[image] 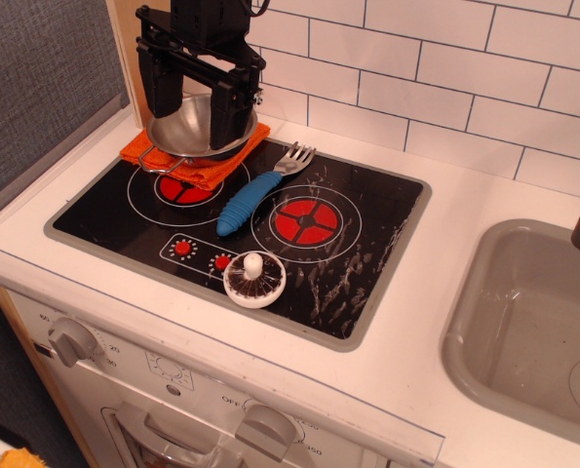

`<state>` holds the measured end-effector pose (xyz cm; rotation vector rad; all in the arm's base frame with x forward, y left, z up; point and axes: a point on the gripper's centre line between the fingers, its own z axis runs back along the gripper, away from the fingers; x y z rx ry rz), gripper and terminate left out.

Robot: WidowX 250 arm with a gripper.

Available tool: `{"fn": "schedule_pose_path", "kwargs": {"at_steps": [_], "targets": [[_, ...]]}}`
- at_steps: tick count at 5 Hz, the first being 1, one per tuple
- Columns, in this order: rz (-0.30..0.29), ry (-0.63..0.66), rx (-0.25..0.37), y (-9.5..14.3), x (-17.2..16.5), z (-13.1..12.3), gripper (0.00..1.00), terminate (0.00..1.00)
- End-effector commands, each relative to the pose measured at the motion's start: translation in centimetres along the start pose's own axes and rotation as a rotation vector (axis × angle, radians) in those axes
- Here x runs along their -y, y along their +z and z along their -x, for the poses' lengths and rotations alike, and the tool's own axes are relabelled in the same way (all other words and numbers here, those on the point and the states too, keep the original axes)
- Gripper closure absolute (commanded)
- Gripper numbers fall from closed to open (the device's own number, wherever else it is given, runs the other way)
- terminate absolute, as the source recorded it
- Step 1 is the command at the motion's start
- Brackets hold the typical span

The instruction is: Place blue fork at right front corner of stove top

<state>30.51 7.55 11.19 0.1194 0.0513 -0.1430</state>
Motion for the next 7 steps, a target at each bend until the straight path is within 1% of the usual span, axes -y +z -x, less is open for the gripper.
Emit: {"fn": "schedule_pose_path", "kwargs": {"at_steps": [1,2,3,4,5,6,7], "targets": [[0.0,0.0,0.0,0.0,0.0,0.0,0.0,0.0],[-0.01,0.007,-0.014,-2.2,0.9,-0.7,0.0,0.0],[-0.018,0.034,-0.011,-3.6,1.5,-1.5,0.0,0.0],[-0.06,0.073,0.033,-4.6,2.0,-2.8,0.0,0.0],[-0.099,0.103,0.112,-5.6,1.8,-4.1,0.0,0.0],[-0.118,0.129,0.175,-6.0,1.5,-4.8,0.0,0.0],[-0.099,0.15,0.201,-6.9,1.2,-5.1,0.0,0.0]]}}
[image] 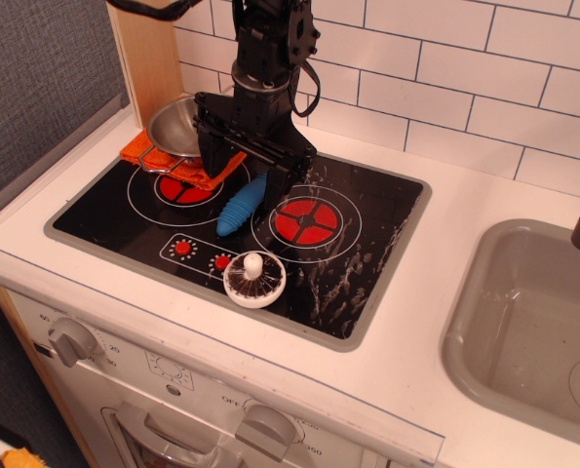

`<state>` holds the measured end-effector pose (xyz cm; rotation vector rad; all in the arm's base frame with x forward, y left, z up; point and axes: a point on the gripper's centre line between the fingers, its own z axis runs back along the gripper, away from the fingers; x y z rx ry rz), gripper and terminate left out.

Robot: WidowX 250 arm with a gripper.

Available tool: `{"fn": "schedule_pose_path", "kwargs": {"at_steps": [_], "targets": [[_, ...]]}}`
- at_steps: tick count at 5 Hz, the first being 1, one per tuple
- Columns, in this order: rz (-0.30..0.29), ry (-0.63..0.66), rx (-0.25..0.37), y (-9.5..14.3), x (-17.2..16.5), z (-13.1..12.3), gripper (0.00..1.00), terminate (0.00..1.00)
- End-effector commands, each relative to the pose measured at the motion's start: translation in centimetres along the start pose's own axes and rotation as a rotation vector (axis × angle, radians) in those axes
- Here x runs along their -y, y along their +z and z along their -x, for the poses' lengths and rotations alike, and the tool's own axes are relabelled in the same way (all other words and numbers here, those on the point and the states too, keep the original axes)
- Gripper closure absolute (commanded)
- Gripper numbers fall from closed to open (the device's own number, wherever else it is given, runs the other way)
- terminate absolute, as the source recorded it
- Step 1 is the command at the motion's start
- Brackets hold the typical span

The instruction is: Place blue fork at right front corner of stove top

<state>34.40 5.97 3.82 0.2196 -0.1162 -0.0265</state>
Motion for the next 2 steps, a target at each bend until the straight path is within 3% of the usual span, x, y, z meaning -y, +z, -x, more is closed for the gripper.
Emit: {"fn": "schedule_pose_path", "kwargs": {"at_steps": [1,2], "targets": [[0.068,0.032,0.04,-0.65,-0.61,-0.48,0.0,0.0],[0.12,0.035,0.014,-0.91,-0.51,-0.21,0.0,0.0]]}}
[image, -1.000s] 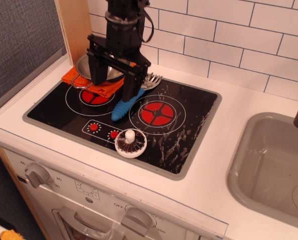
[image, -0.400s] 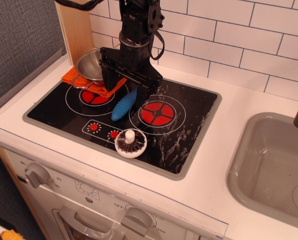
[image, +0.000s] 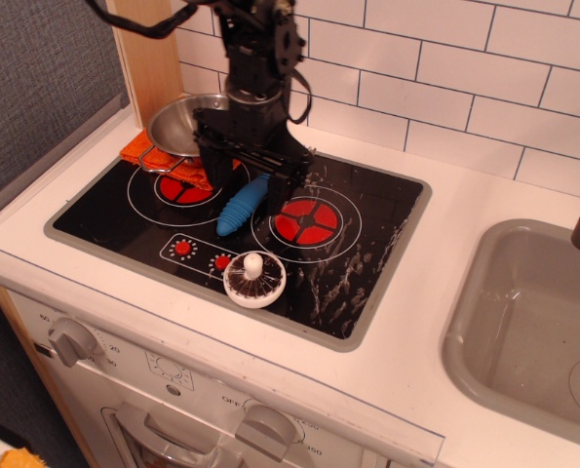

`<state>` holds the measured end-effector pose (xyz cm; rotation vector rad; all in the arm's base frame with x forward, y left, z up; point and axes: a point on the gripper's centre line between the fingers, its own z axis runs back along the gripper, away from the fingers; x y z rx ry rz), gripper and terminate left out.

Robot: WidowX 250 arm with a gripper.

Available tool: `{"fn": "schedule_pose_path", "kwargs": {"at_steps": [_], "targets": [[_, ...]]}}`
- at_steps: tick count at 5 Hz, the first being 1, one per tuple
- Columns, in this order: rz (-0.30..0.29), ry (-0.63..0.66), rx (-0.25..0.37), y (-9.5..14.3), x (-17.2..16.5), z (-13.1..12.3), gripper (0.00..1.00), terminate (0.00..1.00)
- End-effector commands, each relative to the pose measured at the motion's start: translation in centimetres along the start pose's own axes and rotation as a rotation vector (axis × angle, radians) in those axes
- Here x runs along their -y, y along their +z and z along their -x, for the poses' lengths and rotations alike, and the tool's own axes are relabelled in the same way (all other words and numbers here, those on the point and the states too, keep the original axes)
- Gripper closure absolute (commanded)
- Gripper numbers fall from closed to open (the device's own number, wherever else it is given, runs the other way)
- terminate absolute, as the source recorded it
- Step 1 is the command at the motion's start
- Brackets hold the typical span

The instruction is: Place blue fork at right front corner of stove top

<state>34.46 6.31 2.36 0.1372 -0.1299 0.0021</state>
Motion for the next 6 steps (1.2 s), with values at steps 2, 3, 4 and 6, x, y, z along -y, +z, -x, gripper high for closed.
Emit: {"fn": "schedule_pose_path", "kwargs": {"at_steps": [2,3,4,6], "targets": [[0.099,-0.01,-0.036,-0.1,-0.7,0.3,1.0,0.0],[0.093,-0.069,-0.057,0.2,-0.2,0.8,1.0,0.0],[0.127,-0.163,-0.012,3.4,1.3,0.8,1.0,0.0],[0.121,-0.166,0.029,10.3,-0.8,4.5,1.0,0.0]]}}
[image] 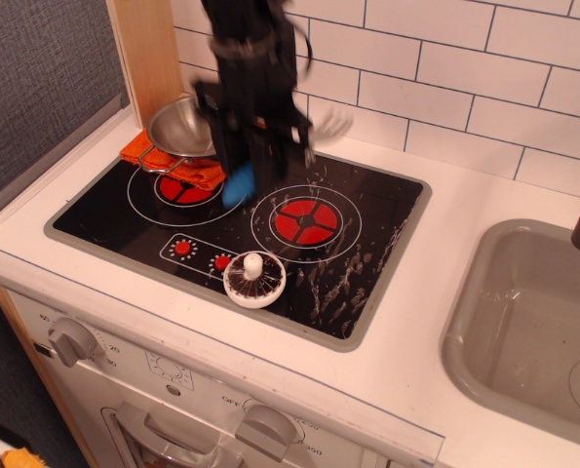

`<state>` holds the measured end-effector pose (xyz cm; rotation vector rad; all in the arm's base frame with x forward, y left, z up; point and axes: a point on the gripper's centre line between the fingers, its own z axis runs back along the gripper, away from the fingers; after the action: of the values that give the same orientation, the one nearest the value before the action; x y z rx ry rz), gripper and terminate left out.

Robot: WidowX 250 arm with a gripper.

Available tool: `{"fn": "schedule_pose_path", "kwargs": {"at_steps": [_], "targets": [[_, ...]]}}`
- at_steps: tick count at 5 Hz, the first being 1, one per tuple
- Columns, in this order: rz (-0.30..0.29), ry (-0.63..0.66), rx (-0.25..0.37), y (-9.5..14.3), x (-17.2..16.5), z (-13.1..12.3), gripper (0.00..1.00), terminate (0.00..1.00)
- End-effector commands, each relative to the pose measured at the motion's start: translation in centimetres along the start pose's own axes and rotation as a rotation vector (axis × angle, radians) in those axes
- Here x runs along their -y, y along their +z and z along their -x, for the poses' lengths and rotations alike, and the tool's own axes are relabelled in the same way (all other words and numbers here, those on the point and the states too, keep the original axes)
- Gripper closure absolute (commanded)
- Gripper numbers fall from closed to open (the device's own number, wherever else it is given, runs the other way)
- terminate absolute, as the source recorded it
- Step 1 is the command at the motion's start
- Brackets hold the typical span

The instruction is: Place blue fork at right front corner of stove top

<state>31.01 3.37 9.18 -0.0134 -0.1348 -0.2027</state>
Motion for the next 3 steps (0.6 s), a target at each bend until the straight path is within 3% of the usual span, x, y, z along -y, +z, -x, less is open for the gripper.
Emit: {"fn": "schedule_pose_path", "kwargs": {"at_steps": [1,3], "targets": [[-0.088,0.102,-0.047,3.3,-5.7,6.3,1.0,0.0],[-0.225,0.233,-0.109,2.6,-14.3,11.1,1.0,0.0]]}}
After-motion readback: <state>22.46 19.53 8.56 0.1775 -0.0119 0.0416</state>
